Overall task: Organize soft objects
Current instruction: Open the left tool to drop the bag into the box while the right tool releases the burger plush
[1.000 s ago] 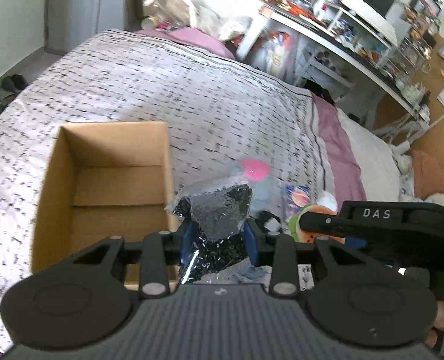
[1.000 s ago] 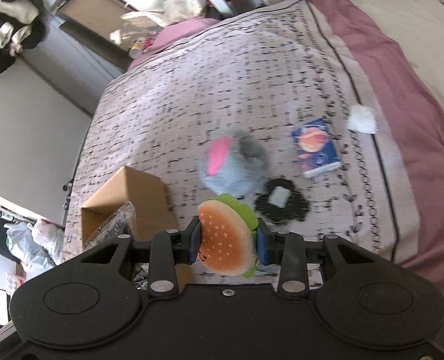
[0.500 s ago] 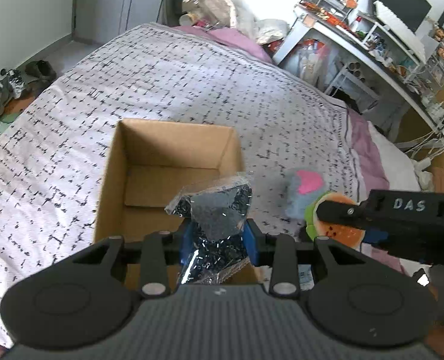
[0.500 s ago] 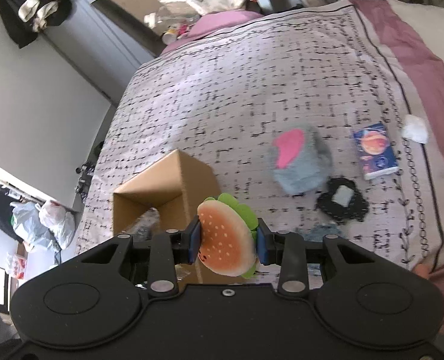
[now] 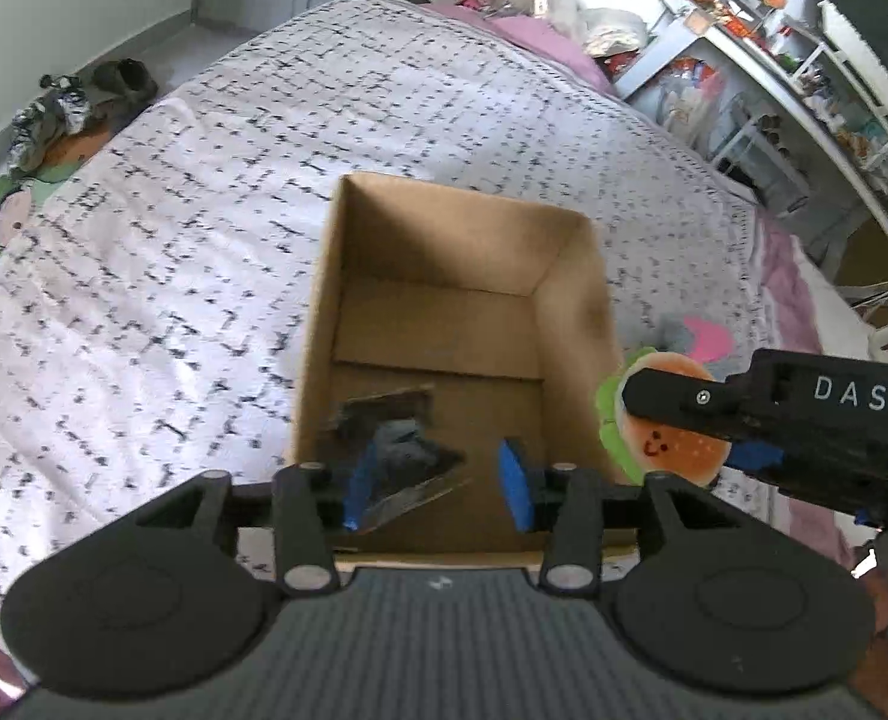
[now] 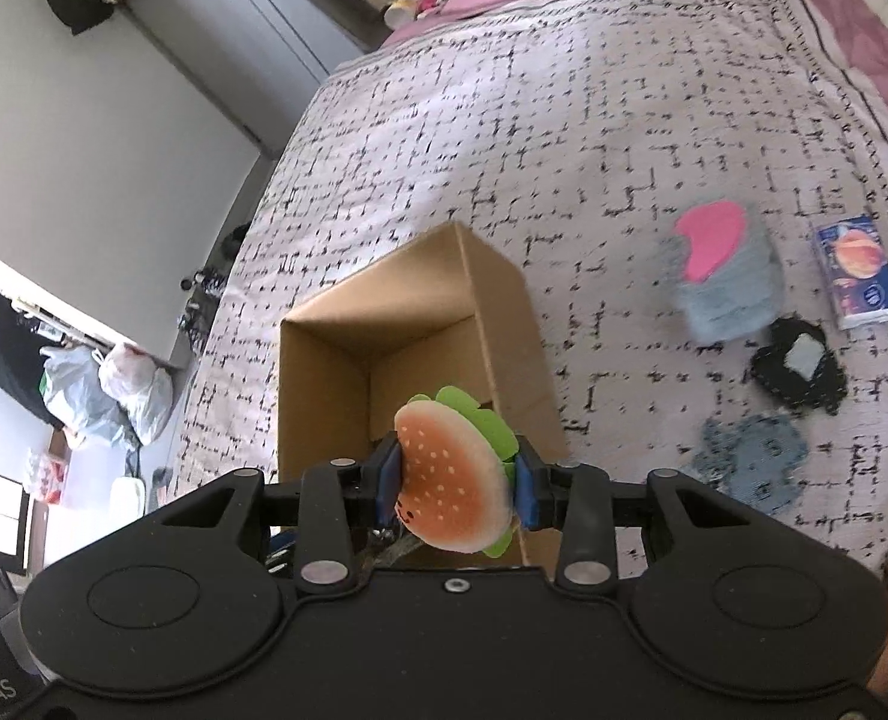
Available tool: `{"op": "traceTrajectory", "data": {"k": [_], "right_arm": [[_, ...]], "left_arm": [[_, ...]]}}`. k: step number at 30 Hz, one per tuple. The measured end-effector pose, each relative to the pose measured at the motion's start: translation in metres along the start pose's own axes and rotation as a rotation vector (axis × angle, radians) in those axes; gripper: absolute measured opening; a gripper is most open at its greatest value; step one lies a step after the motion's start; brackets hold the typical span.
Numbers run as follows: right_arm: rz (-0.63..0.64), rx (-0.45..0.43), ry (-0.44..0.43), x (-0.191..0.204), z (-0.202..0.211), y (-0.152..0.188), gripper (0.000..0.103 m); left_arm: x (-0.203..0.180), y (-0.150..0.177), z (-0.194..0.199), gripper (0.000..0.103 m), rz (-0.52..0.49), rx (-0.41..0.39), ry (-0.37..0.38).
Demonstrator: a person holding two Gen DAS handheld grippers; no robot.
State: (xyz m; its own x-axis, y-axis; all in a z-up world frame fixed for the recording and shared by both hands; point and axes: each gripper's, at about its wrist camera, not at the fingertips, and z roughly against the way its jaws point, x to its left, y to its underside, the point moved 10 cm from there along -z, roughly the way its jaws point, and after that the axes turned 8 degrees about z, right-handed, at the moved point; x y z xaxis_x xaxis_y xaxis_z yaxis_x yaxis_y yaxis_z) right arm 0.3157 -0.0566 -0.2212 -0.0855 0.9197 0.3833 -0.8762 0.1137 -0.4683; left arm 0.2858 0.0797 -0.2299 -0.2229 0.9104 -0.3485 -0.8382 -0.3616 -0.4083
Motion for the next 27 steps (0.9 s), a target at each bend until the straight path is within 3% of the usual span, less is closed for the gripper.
{"op": "traceTrajectory", "data": {"k": [5, 7, 9, 17, 22, 27], "right_arm": [[0.007, 0.027, -0.001, 0.006, -0.007, 0.004, 0.042], [0.009, 0.035, 0.0, 0.007, -0.01, 0.004, 0.049], [0.004, 0.044, -0.001, 0.006, -0.01, 0.005, 0.067], [0.011, 0.002, 0.023, -0.008, 0.014, -0.004, 0.081], [0.026, -0.016, 0.037, -0.022, 0.03, -0.005, 0.097], [0.055, -0.023, 0.078, -0.038, 0.042, -0.002, 0.103]], "left_arm": [[0.009, -0.002, 0.007, 0.05, 0.054, -0.007, 0.014], [0.01, -0.003, 0.01, 0.051, 0.056, -0.011, 0.01], [0.011, -0.003, 0.013, 0.053, 0.063, -0.01, 0.012], [0.012, -0.005, 0.025, 0.075, 0.081, -0.014, -0.016], [0.008, -0.002, 0.03, 0.078, 0.075, -0.01, -0.041], [-0.001, 0.0, 0.033, 0.083, 0.066, -0.019, -0.06]]}}
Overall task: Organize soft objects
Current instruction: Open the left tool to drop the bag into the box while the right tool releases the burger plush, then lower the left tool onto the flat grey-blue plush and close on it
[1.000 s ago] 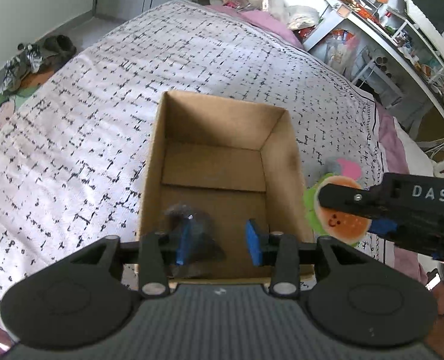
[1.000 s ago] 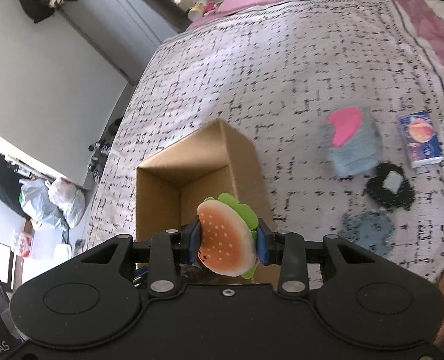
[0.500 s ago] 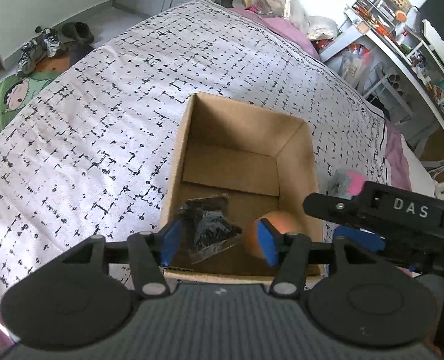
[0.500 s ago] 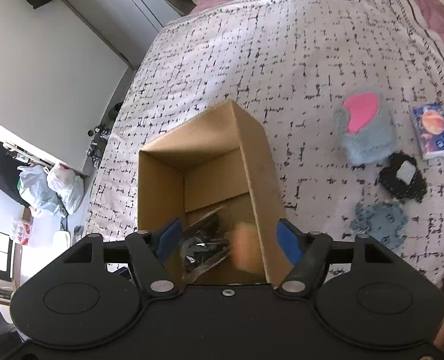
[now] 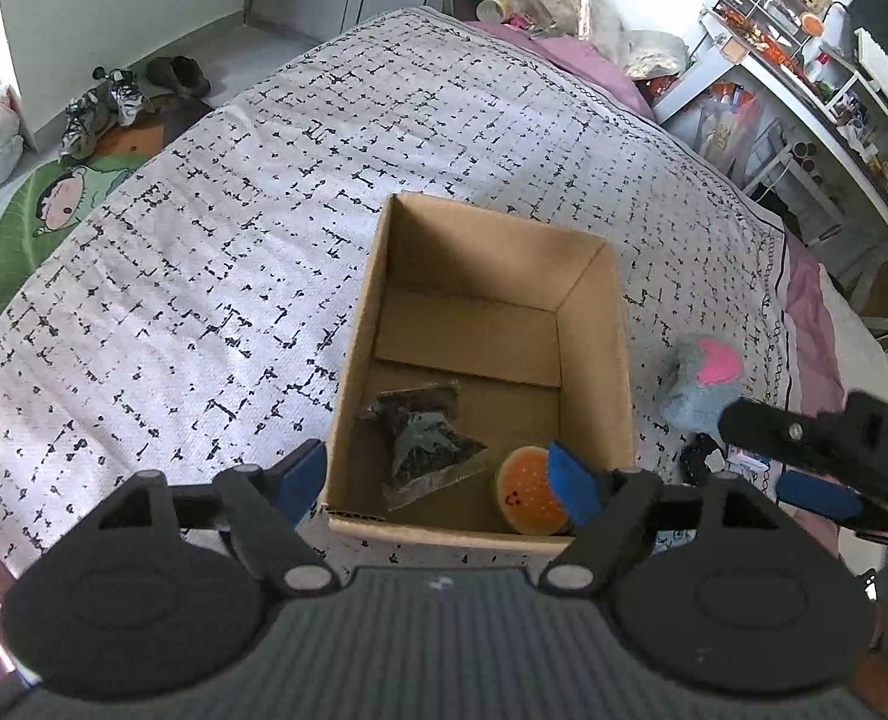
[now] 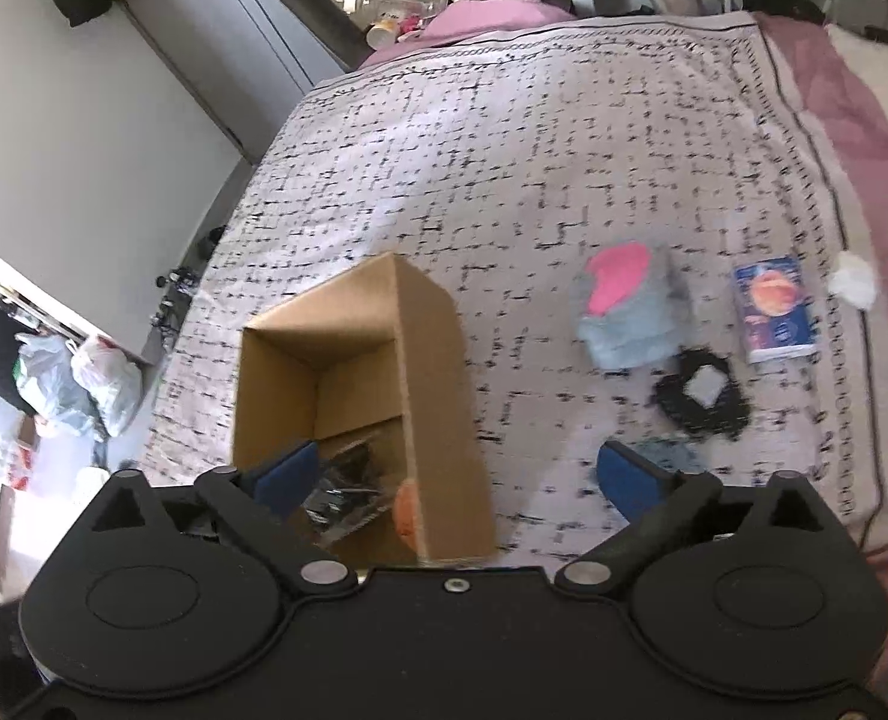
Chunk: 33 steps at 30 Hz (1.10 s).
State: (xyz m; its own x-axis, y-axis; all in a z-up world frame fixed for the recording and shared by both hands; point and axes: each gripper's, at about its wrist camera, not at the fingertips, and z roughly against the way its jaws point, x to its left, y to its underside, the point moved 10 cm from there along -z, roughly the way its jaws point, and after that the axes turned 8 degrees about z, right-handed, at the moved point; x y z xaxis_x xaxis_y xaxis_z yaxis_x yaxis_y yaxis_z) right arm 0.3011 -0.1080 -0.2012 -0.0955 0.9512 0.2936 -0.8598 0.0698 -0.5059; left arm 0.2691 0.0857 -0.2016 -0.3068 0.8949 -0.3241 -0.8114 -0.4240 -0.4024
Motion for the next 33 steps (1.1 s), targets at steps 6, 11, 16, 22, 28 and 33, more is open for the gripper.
{"op": "traceTrajectory", "data": {"k": [6, 11, 16, 22, 28, 33], "right_arm": [[-0.001, -0.008, 0.024, -0.025, 0.013, 0.003, 0.103], [0.021, -0.04, 0.054, -0.043, 0.025, 0.001, 0.103], [0.003, -0.059, 0.047, -0.062, 0.035, -0.002, 0.103], [0.027, -0.087, 0.048, -0.079, 0.046, -0.004, 0.103], [0.04, -0.117, 0.028, -0.096, 0.054, -0.004, 0.103], [0.047, -0.124, 0.012, -0.11, 0.055, -0.002, 0.103]], "left_arm": [[-0.022, 0.006, 0.006, 0.091, -0.053, -0.026, -0.004], [-0.04, 0.009, 0.013, 0.099, -0.077, -0.06, 0.005], [-0.059, 0.012, 0.018, 0.102, -0.101, -0.078, 0.022], [-0.077, 0.018, 0.02, 0.103, -0.104, -0.089, 0.043], [-0.097, 0.027, 0.018, 0.103, -0.119, -0.091, 0.055], [-0.114, 0.036, 0.013, 0.103, -0.139, -0.078, 0.051]]}}
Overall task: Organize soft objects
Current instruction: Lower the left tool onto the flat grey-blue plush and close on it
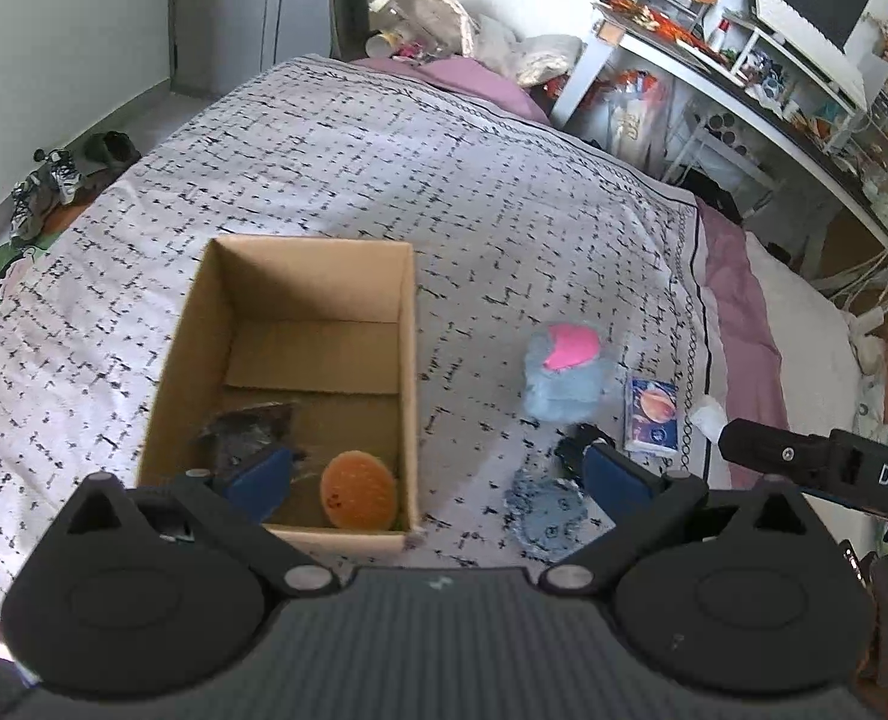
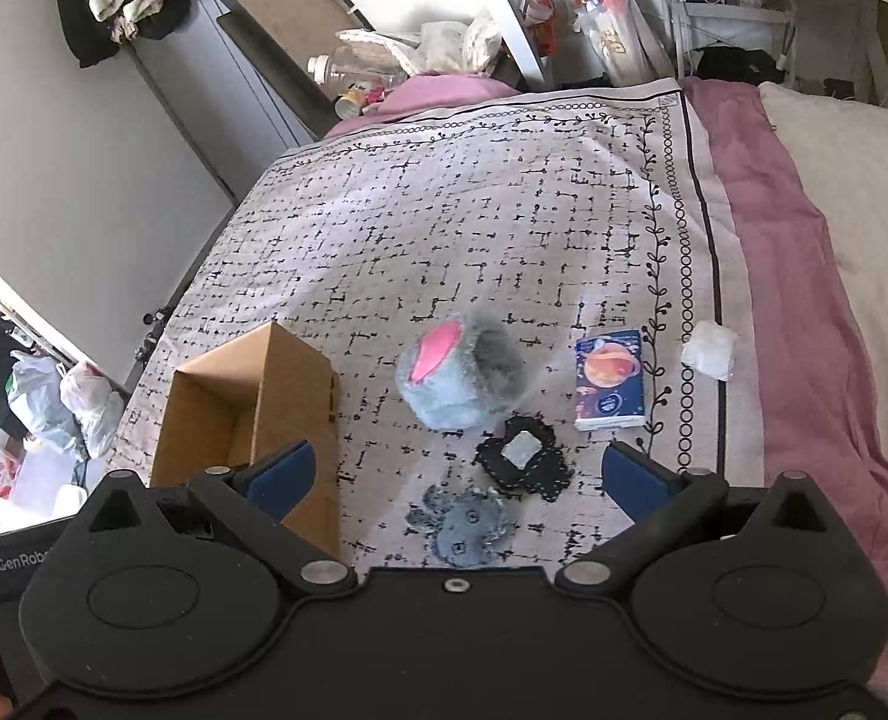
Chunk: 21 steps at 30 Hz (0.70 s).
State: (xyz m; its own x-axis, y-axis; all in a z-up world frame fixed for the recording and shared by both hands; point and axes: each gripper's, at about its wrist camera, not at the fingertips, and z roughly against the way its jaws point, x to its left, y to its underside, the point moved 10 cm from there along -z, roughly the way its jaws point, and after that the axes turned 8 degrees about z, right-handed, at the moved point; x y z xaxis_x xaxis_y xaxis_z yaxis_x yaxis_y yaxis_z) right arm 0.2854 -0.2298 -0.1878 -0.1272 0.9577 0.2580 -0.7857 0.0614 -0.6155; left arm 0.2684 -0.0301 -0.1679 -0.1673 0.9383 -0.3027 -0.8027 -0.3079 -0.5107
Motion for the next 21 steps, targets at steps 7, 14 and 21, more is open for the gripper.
{"op": "traceTrajectory", "data": {"k": [7, 14, 21], "right_arm": [[-0.007, -0.004, 0.005, -0.022, -0.002, 0.006, 0.103], [0.023, -0.022, 0.008, -0.038, -0.005, 0.01, 0.103], [-0.046, -0.051, -0.009, -0.061, -0.01, 0.01, 0.103]], "left_arm": [[-0.024, 0.014, -0.011, 0.102, -0.048, 0.035, -0.012], [-0.044, 0.026, -0.022, 0.102, -0.076, 0.044, -0.028], [-0.059, 0.043, -0.04, 0.102, -0.093, 0.077, -0.033]]}}
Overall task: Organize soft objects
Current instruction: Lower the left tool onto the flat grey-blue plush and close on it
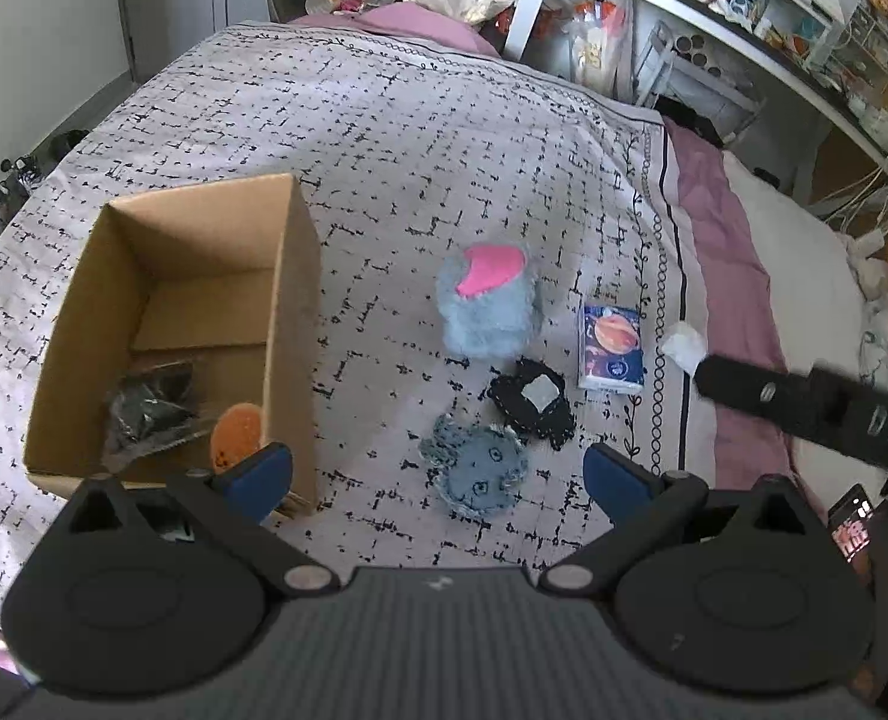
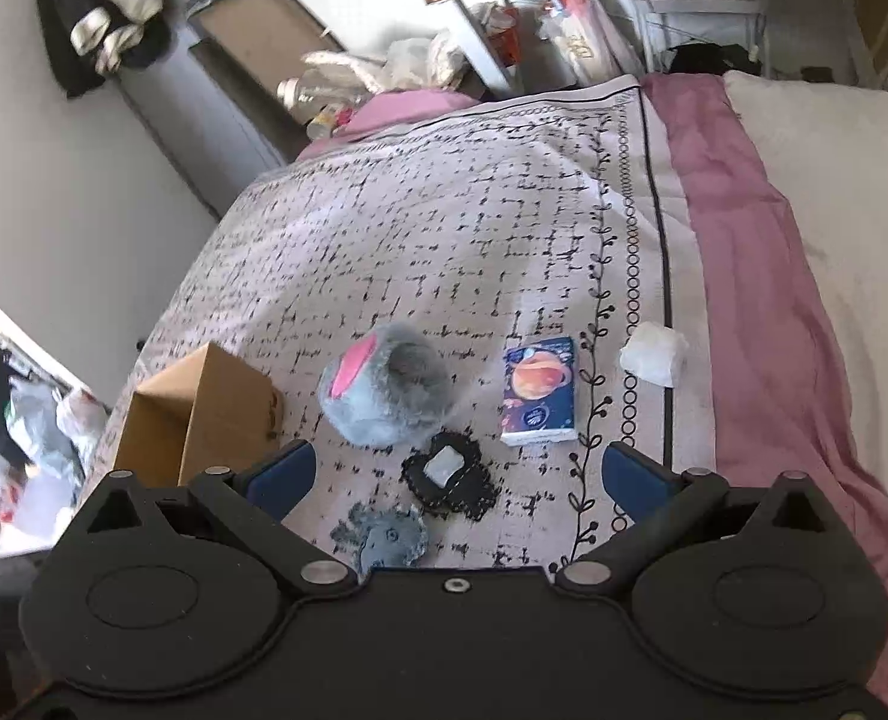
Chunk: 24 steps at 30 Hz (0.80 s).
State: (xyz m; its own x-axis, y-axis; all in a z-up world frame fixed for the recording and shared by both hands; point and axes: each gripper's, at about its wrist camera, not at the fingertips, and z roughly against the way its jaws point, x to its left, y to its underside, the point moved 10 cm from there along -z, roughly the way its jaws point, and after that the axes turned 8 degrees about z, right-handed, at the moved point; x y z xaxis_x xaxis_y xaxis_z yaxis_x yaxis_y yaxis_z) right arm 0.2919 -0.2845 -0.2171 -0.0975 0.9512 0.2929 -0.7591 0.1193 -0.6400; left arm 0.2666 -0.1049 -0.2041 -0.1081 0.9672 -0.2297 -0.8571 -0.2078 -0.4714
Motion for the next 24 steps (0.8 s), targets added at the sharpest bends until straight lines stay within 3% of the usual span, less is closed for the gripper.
{"op": "traceTrajectory", "data": {"k": [12, 16, 24], "right_arm": [[-0.139, 0.057, -0.079, -0.024, -0.028, 0.01, 0.102], [-0.189, 0.081, -0.101, -0.032, -0.038, 0.014, 0.097], [-0.179, 0.139, -0.117, -0.028, -0.061, 0.022, 0.089]], "left_arm": [[-0.026, 0.014, -0.035, 0.1, -0.022, 0.029, 0.01], [-0.034, 0.017, -0.046, 0.098, -0.047, 0.013, 0.003], [-0.03, 0.027, -0.082, 0.08, -0.034, 0.06, -0.022]]}}
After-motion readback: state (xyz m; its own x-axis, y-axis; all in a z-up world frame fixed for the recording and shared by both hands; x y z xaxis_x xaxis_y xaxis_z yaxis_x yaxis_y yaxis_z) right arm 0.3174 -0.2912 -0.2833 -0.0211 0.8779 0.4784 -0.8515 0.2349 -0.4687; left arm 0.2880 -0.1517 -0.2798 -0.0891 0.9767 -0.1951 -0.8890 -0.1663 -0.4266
